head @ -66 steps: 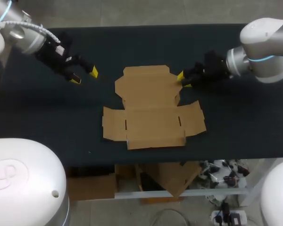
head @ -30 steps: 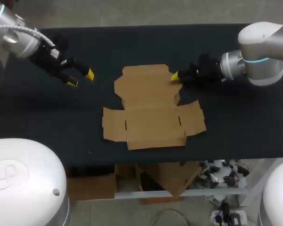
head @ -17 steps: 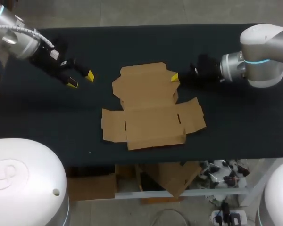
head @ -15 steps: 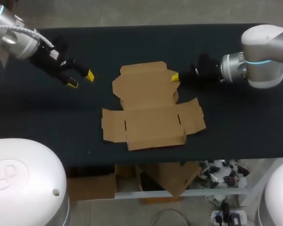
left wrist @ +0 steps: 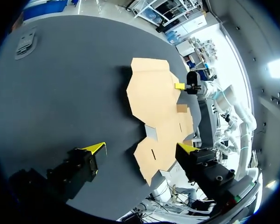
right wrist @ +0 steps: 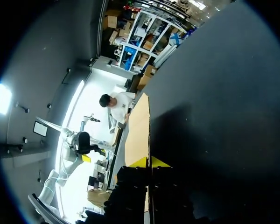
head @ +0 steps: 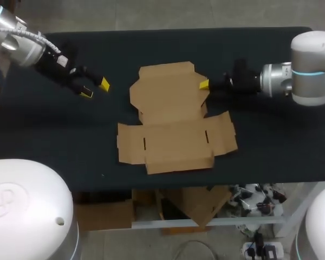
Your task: Assemble the packaging by folding the flat box into shape, placing the metal phone stand inside, and closing the box properly
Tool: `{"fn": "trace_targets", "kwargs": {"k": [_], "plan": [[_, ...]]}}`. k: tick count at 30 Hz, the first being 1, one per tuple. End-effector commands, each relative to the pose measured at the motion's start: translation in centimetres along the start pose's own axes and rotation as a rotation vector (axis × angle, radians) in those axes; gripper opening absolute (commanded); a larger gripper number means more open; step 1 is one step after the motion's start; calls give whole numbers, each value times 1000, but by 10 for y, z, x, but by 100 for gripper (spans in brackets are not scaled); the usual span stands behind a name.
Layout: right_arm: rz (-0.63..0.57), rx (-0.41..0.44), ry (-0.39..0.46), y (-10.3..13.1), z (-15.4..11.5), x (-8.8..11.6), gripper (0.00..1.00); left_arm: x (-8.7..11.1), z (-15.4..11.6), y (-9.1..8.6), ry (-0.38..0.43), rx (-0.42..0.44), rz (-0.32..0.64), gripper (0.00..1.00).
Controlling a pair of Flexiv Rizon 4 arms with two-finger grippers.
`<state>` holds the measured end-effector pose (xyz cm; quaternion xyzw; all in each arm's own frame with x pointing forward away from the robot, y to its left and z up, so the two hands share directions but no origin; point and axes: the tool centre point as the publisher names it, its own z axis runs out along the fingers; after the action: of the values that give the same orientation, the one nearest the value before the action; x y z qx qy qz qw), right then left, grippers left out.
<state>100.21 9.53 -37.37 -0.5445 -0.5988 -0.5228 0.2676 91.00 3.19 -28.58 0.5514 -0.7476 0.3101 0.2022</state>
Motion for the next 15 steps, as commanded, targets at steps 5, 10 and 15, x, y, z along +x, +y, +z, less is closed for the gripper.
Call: {"fn": "trace_targets", "kwargs": {"k": [5,10,15], "plan": [[-37,-17,68,4,-17,11,0,-11,0,2,59,52,21,100],[-37,-17,68,4,-17,11,0,-11,0,2,59,52,21,100],[-37,-17,68,4,-17,11,0,-11,0,2,59,52,21,100]]}}
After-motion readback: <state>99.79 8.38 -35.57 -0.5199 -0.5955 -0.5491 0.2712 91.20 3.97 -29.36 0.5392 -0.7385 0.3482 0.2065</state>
